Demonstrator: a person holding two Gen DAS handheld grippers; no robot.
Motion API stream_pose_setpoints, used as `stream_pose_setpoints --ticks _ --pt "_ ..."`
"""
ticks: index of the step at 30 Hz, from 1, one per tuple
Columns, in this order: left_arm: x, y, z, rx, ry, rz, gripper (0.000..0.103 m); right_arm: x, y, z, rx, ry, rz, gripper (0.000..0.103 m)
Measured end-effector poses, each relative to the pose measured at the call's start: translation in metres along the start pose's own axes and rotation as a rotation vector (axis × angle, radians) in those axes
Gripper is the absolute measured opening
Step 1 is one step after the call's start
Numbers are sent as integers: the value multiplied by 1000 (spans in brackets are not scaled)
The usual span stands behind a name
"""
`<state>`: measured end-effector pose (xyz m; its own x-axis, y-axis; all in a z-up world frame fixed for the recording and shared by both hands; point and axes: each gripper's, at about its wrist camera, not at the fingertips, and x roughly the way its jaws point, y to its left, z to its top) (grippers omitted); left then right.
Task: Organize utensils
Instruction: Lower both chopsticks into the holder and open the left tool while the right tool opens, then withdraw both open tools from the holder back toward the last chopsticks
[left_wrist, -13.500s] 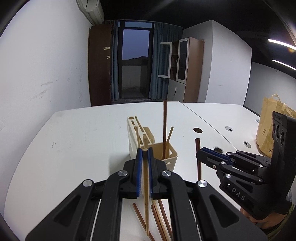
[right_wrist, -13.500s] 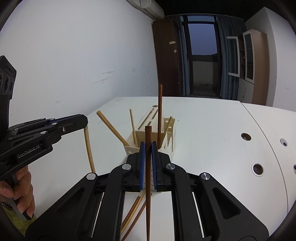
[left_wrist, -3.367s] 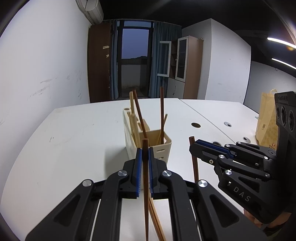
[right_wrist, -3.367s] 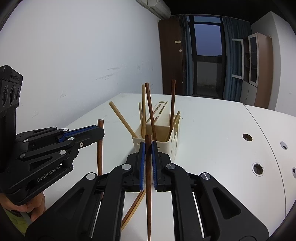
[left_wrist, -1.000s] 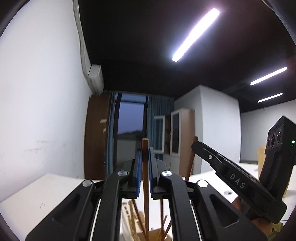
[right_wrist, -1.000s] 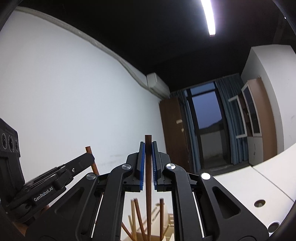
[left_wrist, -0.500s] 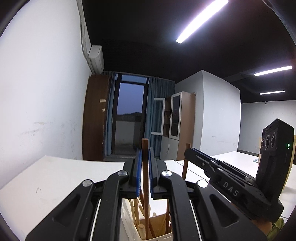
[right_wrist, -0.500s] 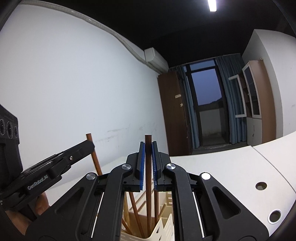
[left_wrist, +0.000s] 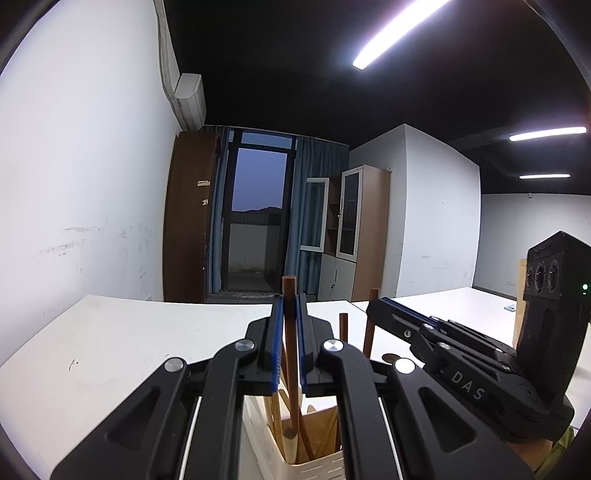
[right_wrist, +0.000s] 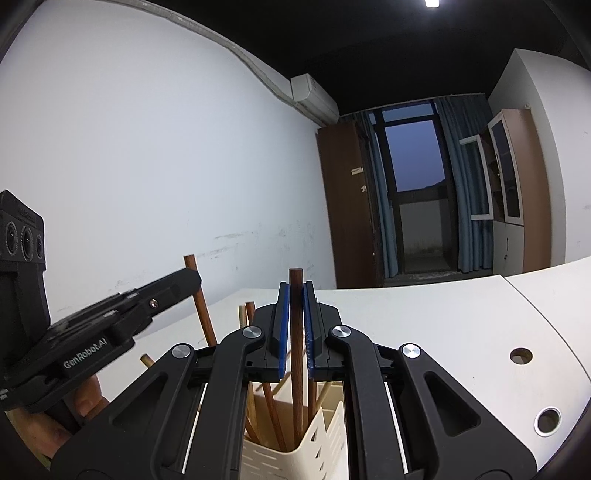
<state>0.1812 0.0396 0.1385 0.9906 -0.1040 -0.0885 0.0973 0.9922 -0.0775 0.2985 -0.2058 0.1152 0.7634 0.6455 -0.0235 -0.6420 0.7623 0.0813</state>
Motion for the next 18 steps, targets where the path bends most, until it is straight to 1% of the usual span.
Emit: stream_pose_setpoints --ticks 7,8,12,14,16,18 --pt "0 2 -4 -7 29 0 7 -4 1 -2 -6 32 -10 9" --pt "-1 2 -4 -11 33 -6 7 -5 1 -2 -4 36 -11 12" --pt "-7 8 1 -30 31 -2 8 -12 0 0 0 37 -18 18" --pt "-11 10 3 -37 24 1 18 -14 0 0 0 39 -24 18" --pt "-17 11 4 -41 15 3 21 -15 -2 0 -2 44 -29 18" --pt "-21 11 4 -34 16 6 21 -18 -1 -1 -4 49 -33 18"
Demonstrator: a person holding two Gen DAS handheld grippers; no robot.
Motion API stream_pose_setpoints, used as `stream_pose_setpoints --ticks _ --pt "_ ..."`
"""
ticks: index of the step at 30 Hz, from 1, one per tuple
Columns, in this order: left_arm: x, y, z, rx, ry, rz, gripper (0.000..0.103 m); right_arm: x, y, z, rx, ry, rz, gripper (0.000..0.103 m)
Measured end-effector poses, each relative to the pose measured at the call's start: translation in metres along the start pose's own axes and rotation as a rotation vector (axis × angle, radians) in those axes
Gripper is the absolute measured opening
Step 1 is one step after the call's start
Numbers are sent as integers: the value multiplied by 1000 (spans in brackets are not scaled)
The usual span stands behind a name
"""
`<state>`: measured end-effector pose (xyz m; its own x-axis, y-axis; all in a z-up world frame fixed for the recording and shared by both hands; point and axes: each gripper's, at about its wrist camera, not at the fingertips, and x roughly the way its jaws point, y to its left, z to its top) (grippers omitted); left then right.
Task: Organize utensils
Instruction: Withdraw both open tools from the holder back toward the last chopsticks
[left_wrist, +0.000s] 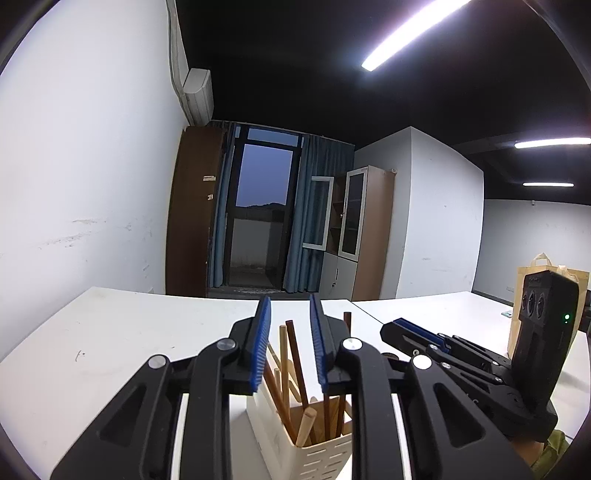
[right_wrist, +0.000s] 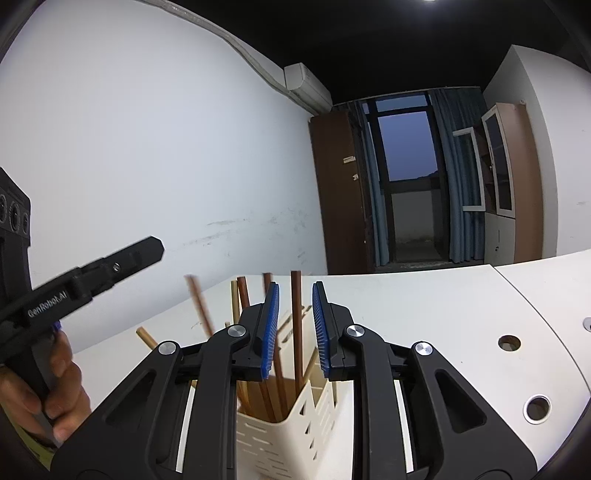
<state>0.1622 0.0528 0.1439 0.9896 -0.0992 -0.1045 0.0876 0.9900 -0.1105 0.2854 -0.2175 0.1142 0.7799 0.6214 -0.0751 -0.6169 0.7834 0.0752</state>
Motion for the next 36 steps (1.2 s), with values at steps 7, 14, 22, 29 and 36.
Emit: stream_pose_setpoints --ticks 7,14,22,29,36 --pt "-16 -1 1 3 9 19 25 -14 8 -6 -21 26 -18 24" --pt "-31 -4 -2 17 93 76 31 -32 18 -10 -24 67 -41 32" --pt "-45 11 -40 -46 196 99 40 -41 31 -46 -15 183 -50 36" --pt "-49 18 -66 -44 265 115 43 -29 42 -77 -12 318 -61 41" --pt "-54 29 -83 -61 299 122 49 -6 43 -112 5 478 -82 44"
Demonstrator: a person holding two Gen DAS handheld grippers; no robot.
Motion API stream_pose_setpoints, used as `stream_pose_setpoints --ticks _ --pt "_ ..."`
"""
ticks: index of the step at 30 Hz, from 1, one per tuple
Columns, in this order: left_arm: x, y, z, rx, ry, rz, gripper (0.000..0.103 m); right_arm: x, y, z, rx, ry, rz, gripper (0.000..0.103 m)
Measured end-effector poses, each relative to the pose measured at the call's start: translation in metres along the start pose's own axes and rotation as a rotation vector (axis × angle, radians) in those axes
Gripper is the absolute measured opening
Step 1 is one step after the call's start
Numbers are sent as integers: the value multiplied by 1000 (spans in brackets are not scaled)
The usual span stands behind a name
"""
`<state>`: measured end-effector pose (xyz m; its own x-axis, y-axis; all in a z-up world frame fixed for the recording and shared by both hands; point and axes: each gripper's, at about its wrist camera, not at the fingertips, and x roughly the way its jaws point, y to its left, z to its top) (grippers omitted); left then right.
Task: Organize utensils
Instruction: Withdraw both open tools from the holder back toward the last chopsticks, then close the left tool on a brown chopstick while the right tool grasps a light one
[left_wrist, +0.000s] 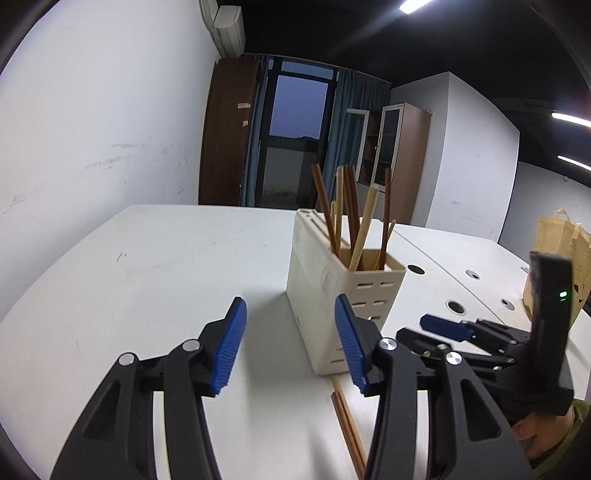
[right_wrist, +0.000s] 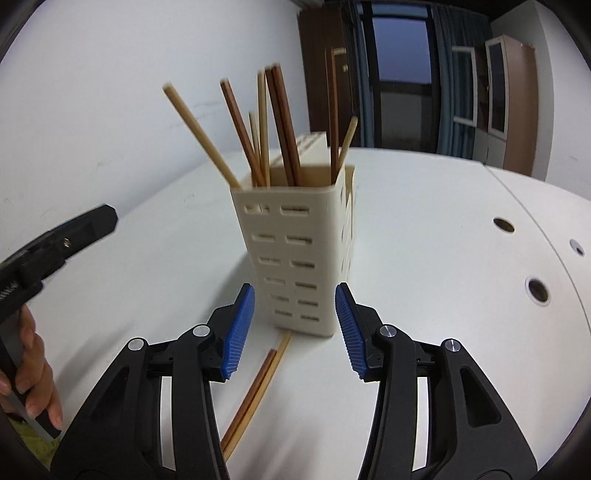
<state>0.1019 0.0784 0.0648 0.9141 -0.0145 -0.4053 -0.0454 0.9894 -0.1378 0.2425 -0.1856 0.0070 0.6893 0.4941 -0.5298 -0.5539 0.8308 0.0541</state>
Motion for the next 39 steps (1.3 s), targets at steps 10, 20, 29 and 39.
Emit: stream_pose_setpoints --ticks 10,20,29,39 --pt "17 17 -19 -32 109 14 49 49 6 -16 41 168 -29 44" --pt "19 23 -19 -46 133 14 49 92 10 -23 51 264 -70 42" --pt "23 20 -21 -31 146 18 49 112 10 -32 53 305 -87 36" --pt "29 17 -24 -16 158 26 49 115 13 -38 30 317 -121 22"
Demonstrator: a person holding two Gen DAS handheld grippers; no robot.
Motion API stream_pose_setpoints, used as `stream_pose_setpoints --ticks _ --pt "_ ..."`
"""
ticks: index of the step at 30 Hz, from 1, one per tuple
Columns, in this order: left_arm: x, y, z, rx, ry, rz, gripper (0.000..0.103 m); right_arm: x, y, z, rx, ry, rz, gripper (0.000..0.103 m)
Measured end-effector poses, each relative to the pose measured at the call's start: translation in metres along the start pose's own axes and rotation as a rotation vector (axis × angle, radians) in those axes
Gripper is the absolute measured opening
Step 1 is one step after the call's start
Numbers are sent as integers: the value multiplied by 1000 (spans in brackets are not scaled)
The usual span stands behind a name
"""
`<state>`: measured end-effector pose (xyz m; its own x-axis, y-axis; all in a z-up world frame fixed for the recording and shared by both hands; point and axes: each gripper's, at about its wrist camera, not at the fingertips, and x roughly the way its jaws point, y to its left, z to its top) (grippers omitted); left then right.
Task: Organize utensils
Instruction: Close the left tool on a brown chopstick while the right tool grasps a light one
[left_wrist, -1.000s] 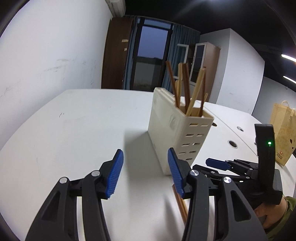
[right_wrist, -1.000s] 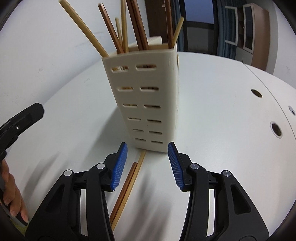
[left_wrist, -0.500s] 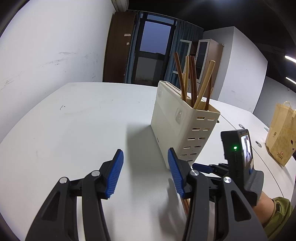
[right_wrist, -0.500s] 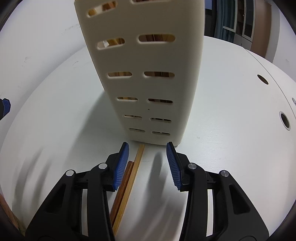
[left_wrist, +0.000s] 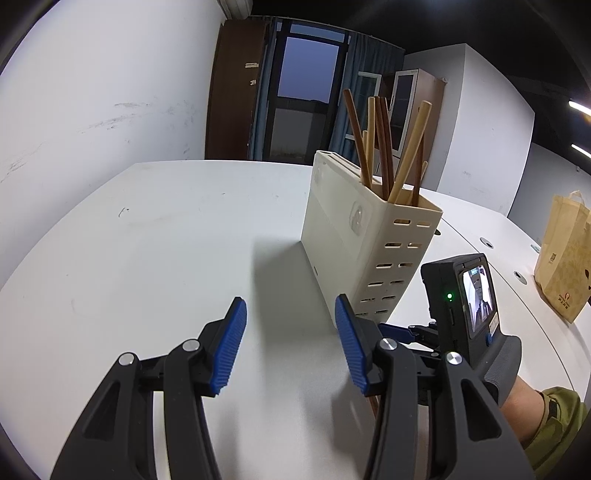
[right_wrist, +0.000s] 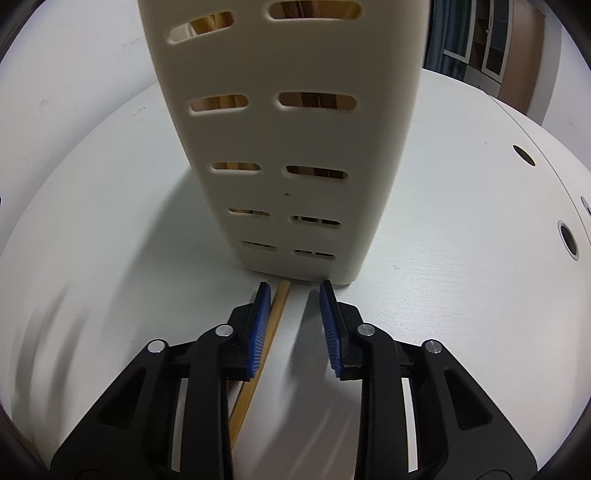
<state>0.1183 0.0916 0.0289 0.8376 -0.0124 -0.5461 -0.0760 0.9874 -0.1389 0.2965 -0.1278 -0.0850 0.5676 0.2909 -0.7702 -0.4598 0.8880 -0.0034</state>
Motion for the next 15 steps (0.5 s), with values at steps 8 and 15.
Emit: stream_pose_setpoints --ticks 8,15 --pt "9 -4 -5 10 37 7 49 -9 -10 -7 -8 19 6 9" --pt "27 -13 -15 27 112 -13 49 -18 -24 -15 2 30 18 6"
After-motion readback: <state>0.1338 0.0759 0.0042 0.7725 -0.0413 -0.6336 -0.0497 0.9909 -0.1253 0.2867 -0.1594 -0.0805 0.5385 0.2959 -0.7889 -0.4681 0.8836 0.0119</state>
